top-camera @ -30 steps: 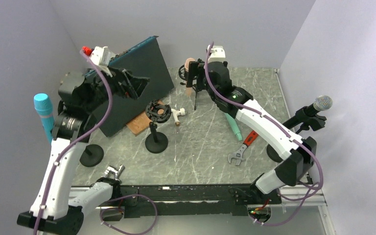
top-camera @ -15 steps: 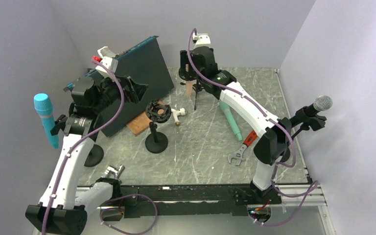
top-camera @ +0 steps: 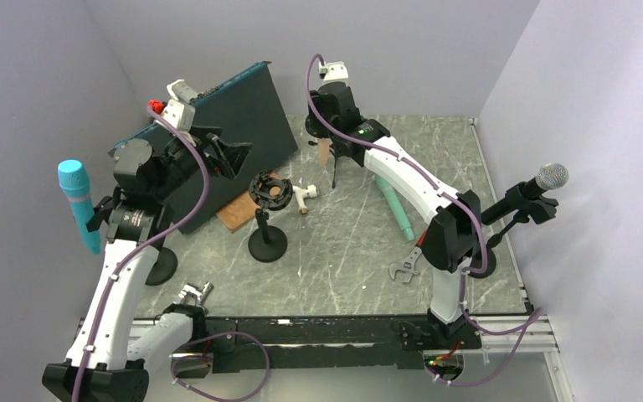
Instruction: Remove the microphone from the stand
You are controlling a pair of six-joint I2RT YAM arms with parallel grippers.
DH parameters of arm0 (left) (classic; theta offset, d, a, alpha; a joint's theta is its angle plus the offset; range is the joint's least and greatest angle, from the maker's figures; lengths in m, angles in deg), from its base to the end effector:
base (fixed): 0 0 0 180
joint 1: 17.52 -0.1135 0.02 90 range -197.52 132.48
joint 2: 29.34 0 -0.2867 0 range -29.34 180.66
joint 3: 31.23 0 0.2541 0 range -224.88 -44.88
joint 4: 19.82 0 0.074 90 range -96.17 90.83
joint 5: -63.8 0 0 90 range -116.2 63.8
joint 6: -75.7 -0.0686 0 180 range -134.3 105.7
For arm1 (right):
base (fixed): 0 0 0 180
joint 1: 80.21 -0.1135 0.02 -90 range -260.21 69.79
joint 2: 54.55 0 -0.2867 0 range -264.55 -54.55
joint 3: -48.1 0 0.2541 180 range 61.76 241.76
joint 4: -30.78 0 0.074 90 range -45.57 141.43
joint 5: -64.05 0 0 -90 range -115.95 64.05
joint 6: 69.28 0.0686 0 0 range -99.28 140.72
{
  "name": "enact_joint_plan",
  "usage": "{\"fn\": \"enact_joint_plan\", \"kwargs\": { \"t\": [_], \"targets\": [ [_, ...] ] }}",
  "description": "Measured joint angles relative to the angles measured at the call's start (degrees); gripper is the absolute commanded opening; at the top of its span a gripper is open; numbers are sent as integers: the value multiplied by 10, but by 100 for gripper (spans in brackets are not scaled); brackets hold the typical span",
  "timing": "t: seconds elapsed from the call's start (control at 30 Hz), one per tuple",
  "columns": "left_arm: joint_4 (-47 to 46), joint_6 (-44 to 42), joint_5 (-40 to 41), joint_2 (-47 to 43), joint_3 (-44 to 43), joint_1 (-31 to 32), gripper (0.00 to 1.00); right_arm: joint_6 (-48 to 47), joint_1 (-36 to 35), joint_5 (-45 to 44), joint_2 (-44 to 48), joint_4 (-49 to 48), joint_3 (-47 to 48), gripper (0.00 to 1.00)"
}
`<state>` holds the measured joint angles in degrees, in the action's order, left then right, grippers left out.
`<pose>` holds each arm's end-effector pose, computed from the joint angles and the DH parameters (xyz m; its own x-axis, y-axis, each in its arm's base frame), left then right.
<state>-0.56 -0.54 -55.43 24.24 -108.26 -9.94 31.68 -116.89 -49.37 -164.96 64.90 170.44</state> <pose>0.2101 -0.0618 0.4551 -0.0719 -0.1998 -0.9772 0.5979 0.7755 -0.2026 0.4136 0.2741 0.3830 -0.3455 -0.0398 -0.9376 -0.1908 0.9812 0.0287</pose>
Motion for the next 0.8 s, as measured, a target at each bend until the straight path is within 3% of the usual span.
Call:
{"fn": "enact_joint_plan", "kwargs": {
  "t": [0.5,0.8],
  "targets": [
    [-18,11,-12,7,9,-9,97,-34,-1,-11,0,1,12,38],
    [-19,12,-12,10,12,-10,97,-59,-1,-21,1,-2,83,26]
  ]
}}
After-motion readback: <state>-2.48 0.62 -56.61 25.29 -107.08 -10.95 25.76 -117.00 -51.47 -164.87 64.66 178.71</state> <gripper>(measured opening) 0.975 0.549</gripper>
